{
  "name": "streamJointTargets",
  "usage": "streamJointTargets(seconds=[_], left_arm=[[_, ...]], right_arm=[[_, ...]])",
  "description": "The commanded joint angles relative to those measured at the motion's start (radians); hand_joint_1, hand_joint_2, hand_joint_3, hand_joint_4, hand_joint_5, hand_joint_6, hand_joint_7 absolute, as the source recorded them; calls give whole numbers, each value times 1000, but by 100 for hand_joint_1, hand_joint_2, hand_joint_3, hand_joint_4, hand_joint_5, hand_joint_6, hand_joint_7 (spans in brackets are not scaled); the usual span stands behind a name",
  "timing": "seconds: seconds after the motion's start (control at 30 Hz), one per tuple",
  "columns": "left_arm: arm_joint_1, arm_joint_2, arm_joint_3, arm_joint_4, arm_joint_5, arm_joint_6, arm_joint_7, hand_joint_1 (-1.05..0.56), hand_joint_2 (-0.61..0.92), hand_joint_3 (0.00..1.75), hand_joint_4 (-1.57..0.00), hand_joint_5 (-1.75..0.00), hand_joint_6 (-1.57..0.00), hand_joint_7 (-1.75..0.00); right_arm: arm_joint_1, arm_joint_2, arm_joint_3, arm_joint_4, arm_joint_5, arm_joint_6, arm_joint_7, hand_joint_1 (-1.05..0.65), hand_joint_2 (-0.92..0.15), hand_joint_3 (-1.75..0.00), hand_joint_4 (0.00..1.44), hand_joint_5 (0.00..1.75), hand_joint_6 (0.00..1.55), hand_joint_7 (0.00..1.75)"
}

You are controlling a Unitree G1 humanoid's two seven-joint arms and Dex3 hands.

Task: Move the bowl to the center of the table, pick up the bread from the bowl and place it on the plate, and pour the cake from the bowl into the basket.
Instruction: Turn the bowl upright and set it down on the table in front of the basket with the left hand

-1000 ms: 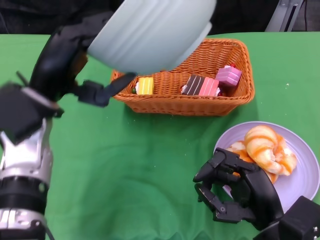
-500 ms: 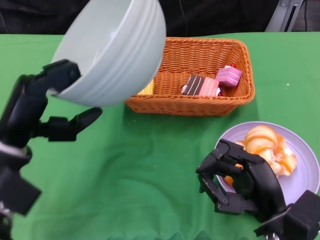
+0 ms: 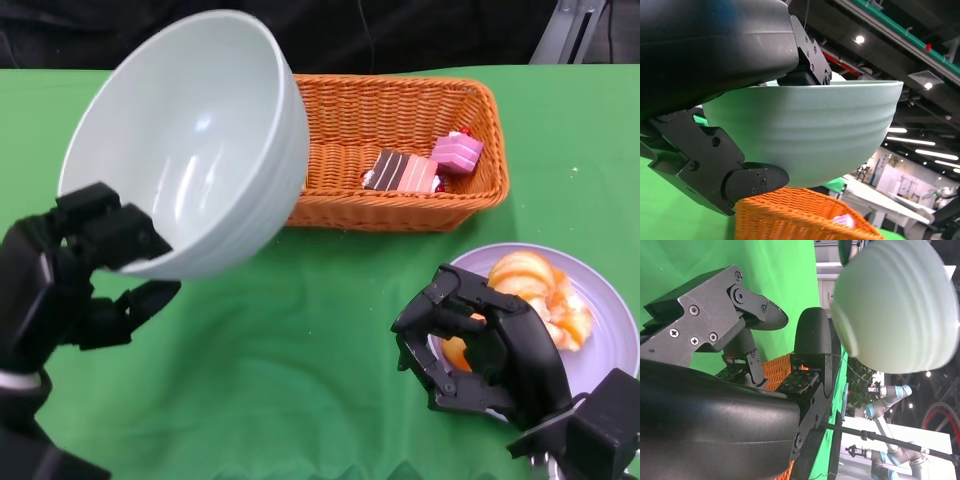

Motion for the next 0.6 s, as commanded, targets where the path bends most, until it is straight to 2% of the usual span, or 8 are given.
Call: streamJointTargets(seconds=[0.03, 0.2, 0.3, 0.4, 0.5, 0.6], left_arm=[[15, 57, -79, -29, 86, 35, 227, -3, 72, 73, -76, -145, -62, -149], [14, 134, -248, -27, 209, 102, 499, -3, 75, 76, -68, -162, -54, -158], [18, 183, -342, -27, 242, 125, 602, -2, 66, 90, -68, -172, -52, -169], [23, 231, -429, -37, 273, 157, 681, -2, 63, 96, -65, -174, -49, -174], [20, 276, -512, -48, 306, 190, 758, -5, 64, 91, -67, -175, -50, -175], [18, 313, -584, -48, 328, 223, 810, -6, 73, 73, -65, -175, -50, -171]], right_arm=[[-8, -6, -11, -19, 9, -3, -9, -6, -53, -100, 73, 160, 69, 122], [-8, -5, -11, -25, 13, 1, -9, -4, -55, -99, 74, 159, 69, 122], [-11, -5, -11, -30, 16, 5, -10, -4, -55, -99, 74, 160, 68, 122], [-14, -1, -13, -32, 18, 7, -13, -3, -53, -101, 75, 159, 69, 122], [-16, -2, -14, -33, 16, 10, -18, -3, -52, -102, 75, 159, 69, 122], [-19, -6, -15, -28, 13, 6, -21, -5, -52, -102, 75, 158, 69, 123]])
